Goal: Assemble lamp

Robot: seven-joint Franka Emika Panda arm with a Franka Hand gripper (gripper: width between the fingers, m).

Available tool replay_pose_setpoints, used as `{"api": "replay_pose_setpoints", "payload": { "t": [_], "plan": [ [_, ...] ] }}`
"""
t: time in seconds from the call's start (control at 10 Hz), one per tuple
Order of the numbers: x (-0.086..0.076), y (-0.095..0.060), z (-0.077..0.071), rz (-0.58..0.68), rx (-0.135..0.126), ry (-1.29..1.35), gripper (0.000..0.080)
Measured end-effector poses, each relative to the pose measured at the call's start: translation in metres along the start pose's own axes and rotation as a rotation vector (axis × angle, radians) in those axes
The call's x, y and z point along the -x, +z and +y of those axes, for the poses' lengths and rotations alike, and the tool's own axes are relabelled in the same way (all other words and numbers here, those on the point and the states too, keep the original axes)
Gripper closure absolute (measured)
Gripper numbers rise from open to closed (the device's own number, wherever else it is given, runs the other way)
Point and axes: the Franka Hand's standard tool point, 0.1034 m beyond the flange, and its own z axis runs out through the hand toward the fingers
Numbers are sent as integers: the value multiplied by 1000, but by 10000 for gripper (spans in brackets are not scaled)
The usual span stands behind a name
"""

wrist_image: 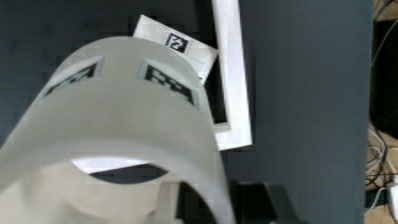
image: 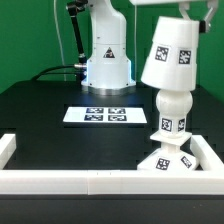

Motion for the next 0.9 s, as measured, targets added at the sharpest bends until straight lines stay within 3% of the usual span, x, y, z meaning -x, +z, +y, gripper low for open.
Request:
{"api": "replay_pose_setpoints", "payload": {
  "t": [0.2,0.7,0.9],
  "plan": [
    [0,12,-5,-11,8,1,755],
    [0,16,-4,-10,9,3,755],
    [6,36,0,14,11,4,755]
  ]
}}
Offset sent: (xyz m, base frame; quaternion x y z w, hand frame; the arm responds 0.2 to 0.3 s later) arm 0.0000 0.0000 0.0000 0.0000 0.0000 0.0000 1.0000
